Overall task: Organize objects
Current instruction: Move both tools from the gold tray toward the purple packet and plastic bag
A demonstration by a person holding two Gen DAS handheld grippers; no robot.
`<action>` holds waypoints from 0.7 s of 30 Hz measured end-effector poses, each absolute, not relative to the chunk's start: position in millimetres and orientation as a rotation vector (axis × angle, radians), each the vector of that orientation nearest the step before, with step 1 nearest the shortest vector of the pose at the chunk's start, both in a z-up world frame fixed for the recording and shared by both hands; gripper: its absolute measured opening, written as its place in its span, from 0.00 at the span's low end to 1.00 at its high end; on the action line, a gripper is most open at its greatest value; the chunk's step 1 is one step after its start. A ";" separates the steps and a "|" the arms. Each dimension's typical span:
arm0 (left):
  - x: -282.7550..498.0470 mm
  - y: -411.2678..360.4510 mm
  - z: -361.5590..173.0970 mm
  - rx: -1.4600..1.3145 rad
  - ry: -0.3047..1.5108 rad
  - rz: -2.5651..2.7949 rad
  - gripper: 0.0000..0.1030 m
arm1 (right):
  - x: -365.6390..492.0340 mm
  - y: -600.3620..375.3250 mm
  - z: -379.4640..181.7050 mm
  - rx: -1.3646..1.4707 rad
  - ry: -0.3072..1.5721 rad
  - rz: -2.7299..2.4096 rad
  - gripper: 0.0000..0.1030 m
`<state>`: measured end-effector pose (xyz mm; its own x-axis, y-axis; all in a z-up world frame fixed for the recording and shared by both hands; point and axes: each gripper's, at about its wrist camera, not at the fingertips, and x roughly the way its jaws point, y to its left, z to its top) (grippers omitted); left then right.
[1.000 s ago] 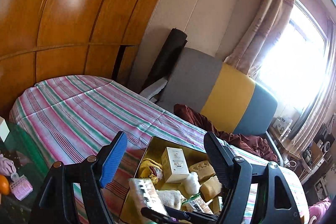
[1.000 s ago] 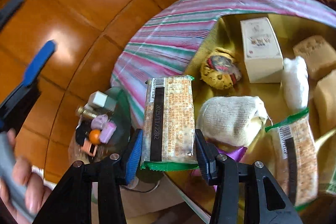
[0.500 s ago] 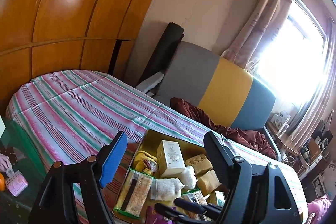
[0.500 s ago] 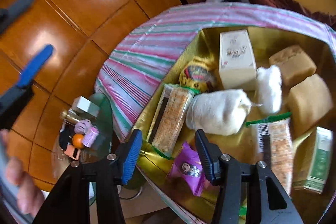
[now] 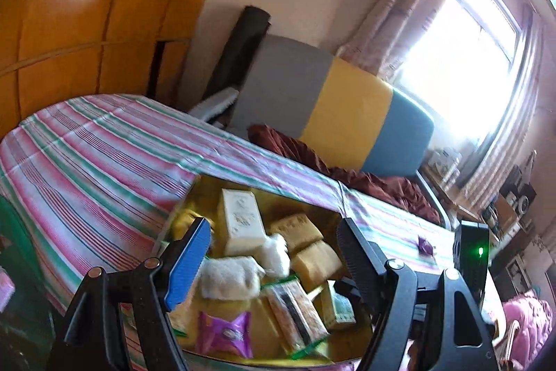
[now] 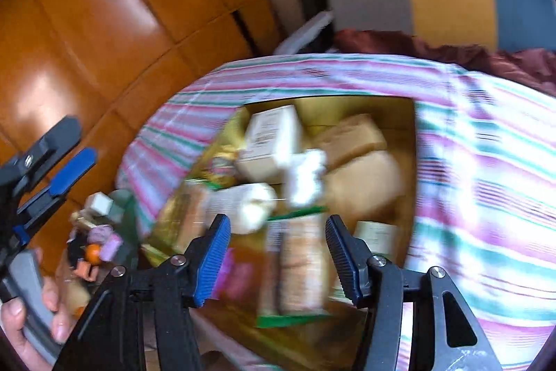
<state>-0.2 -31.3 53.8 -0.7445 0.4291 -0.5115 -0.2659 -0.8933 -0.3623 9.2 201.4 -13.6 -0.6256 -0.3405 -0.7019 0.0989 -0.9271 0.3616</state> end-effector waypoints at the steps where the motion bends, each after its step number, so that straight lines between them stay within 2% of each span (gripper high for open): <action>1: 0.9 -26.0 51.5 -0.864 -0.368 2.588 0.74 | 10.5 209.5 -14.6 1.217 -0.423 -2.613 0.57; 11: 12.6 30.0 31.3 -0.934 -0.298 2.458 0.74 | 34.2 286.7 -29.0 1.298 -0.421 -2.782 0.57; 21: 33.3 106.7 19.0 -0.962 -0.125 2.287 0.74 | 63.9 355.8 -44.9 1.364 -0.387 -2.941 0.59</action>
<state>33.3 106.7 19.0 -0.5228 0.5974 -0.6081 -0.5278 -0.7870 -0.3194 63.9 355.8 -44.9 -0.6445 0.0122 -0.7645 -0.2094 -0.9645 0.1611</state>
